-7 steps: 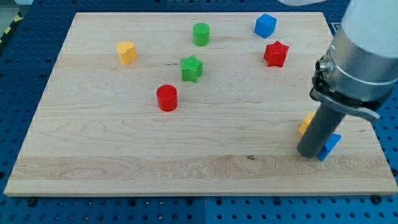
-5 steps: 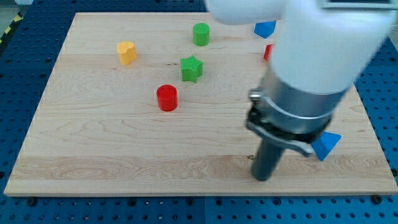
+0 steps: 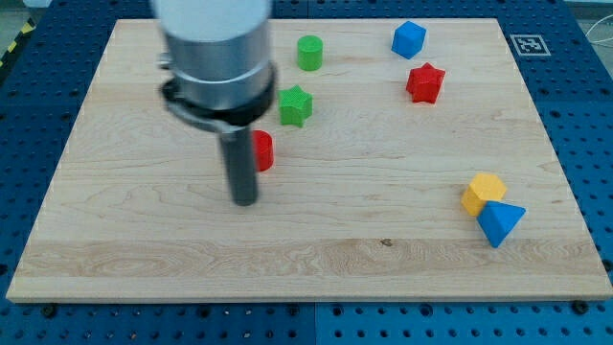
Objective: Push the red circle towards the bottom center
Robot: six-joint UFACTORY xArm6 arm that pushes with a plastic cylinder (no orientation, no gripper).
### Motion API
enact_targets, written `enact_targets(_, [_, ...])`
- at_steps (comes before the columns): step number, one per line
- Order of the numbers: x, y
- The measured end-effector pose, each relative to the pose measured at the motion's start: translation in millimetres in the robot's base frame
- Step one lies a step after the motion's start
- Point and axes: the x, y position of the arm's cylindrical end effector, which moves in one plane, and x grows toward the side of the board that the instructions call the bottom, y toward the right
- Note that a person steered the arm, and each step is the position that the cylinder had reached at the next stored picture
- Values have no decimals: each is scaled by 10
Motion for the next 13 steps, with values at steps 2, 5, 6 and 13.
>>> enact_targets(2, [-586, -930])
enact_targets(5, [-921, 550])
enact_targets(6, [-910, 1089])
enact_targets(13, [-140, -737])
